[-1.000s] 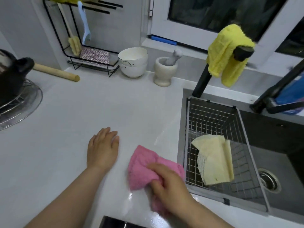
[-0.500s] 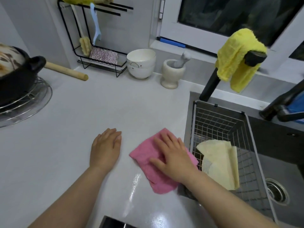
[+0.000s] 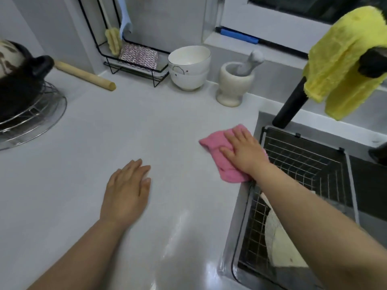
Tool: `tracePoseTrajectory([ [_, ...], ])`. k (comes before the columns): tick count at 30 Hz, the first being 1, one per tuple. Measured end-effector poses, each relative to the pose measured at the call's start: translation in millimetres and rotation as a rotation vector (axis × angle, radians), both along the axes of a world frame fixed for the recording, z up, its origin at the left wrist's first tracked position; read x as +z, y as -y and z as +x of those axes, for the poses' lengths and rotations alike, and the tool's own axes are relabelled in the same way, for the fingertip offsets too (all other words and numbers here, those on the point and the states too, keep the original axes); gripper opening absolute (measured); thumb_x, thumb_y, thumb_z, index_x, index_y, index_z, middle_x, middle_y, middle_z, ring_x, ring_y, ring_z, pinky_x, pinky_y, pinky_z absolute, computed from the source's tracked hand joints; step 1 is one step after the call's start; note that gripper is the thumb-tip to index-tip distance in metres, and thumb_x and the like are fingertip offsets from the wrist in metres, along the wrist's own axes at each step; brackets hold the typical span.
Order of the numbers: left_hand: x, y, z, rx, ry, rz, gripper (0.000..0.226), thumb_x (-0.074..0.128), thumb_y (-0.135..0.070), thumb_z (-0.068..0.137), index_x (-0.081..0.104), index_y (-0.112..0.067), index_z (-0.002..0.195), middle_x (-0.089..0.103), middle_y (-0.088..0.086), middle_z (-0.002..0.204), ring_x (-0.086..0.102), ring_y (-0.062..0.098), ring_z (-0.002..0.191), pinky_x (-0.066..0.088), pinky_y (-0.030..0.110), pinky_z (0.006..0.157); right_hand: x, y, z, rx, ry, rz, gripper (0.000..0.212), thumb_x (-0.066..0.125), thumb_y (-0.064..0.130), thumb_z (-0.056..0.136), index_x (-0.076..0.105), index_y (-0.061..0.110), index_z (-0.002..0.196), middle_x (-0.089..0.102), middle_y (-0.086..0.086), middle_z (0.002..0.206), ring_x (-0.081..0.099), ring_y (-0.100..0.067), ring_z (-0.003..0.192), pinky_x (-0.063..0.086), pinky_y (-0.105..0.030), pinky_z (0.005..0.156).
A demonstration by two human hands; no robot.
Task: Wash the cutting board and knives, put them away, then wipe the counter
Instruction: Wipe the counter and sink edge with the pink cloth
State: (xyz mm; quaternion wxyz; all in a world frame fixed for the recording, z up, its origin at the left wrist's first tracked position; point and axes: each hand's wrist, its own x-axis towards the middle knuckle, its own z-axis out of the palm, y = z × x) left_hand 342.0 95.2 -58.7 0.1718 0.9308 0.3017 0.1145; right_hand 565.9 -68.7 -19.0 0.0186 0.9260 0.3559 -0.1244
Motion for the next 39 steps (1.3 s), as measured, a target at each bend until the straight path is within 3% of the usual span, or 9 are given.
tracePoseTrajectory([
  [3, 0, 2, 2, 0.007, -0.026, 0.033, 0.079, 0.007, -0.05, 0.076, 0.052, -0.011, 0.128, 0.042, 0.007, 0.143, 0.035, 0.022, 0.135, 0.017, 0.034, 0.111, -7, -13, -5, -0.153, 0.04, 0.016, 0.06, 0.006, 0.049, 0.096, 0.001, 0.02, 0.148, -0.003, -0.012, 0.157, -0.007, -0.03, 0.144, -0.002, -0.043, 0.117],
  [6, 1, 2, 4, 0.018, -0.041, 0.04, 0.078, 0.007, -0.05, 0.077, 0.051, -0.011, 0.129, 0.041, 0.007, 0.143, 0.034, 0.022, 0.135, 0.017, 0.033, 0.11, -19, -7, -91, 0.259, 0.021, 0.116, 0.076, -0.004, 0.053, 0.08, 0.015, 0.023, 0.147, 0.012, -0.012, 0.155, -0.004, -0.028, 0.141, -0.003, -0.044, 0.113],
  [9, 2, 2, 6, 0.032, -0.05, 0.026, 0.08, 0.005, -0.052, 0.075, 0.049, -0.014, 0.13, 0.04, 0.004, 0.145, 0.032, 0.02, 0.136, 0.015, 0.032, 0.111, -19, 15, -140, 0.59, -0.029, 0.153, 0.057, 0.025, 0.051, 0.081, 0.056, 0.032, 0.126, 0.054, 0.0, 0.135, 0.045, -0.02, 0.129, 0.036, -0.044, 0.103],
  [11, 2, 2, 6, 0.045, -0.047, 0.032, 0.079, 0.007, -0.052, 0.076, 0.05, -0.014, 0.13, 0.04, 0.004, 0.144, 0.033, 0.019, 0.136, 0.015, 0.032, 0.111, -15, 6, -103, 0.632, -0.022, 0.172, 0.051, 0.026, 0.045, 0.088, 0.049, 0.031, 0.132, 0.046, 0.0, 0.142, 0.04, -0.019, 0.134, 0.032, -0.036, 0.109],
  [14, 1, 3, 6, 0.042, -0.053, 0.069, 0.074, 0.011, -0.049, 0.079, 0.053, -0.013, 0.127, 0.043, 0.006, 0.142, 0.036, 0.021, 0.134, 0.02, 0.036, 0.11, -11, -14, 5, 0.335, -0.008, 0.182, 0.05, 0.022, 0.039, 0.099, 0.017, 0.026, 0.147, 0.009, -0.002, 0.158, 0.002, -0.019, 0.146, 0.003, -0.034, 0.117],
  [19, 1, 1, 8, 0.028, -0.067, 0.1, 0.064, 0.02, -0.044, 0.083, 0.059, -0.009, 0.12, 0.051, 0.01, 0.135, 0.044, 0.025, 0.128, 0.022, 0.033, 0.104, -12, -35, 76, -0.098, 0.039, 0.161, 0.051, 0.022, 0.034, 0.099, 0.018, 0.018, 0.147, 0.01, -0.01, 0.157, 0.004, -0.028, 0.145, 0.006, -0.043, 0.118],
  [26, 2, -4, 8, -0.003, -0.062, 0.063, 0.054, 0.03, -0.038, 0.08, 0.065, -0.006, 0.107, 0.061, 0.016, 0.122, 0.056, 0.032, 0.115, 0.024, 0.033, 0.096, -25, -31, -56, 0.417, 0.014, 0.306, 0.067, 0.025, 0.051, 0.079, 0.044, 0.022, 0.137, 0.034, -0.01, 0.149, 0.025, -0.032, 0.141, 0.02, -0.051, 0.111],
  [31, 1, -5, 18, -0.059, 0.018, 0.047, 0.054, 0.033, -0.038, 0.077, 0.067, -0.004, 0.101, 0.064, 0.02, 0.115, 0.054, 0.029, 0.115, 0.04, 0.05, 0.094, -13, -12, 16, 0.102, 0.001, 0.286, 0.069, 0.012, 0.047, 0.08, 0.031, 0.027, 0.143, 0.018, 0.003, 0.156, 0.009, -0.017, 0.145, 0.015, -0.035, 0.116],
  [39, 0, 45, 106, -0.367, 0.104, -0.004, 0.036, 0.038, -0.03, 0.078, 0.06, -0.017, 0.103, 0.068, 0.011, 0.109, 0.041, 0.015, 0.109, 0.008, 0.015, 0.107, -16, -18, 112, -0.38, 0.149, 0.229, 0.041, 0.029, 0.015, 0.097, 0.037, 0.008, 0.137, 0.032, -0.013, 0.146, 0.019, -0.028, 0.138, 0.014, -0.035, 0.114],
])
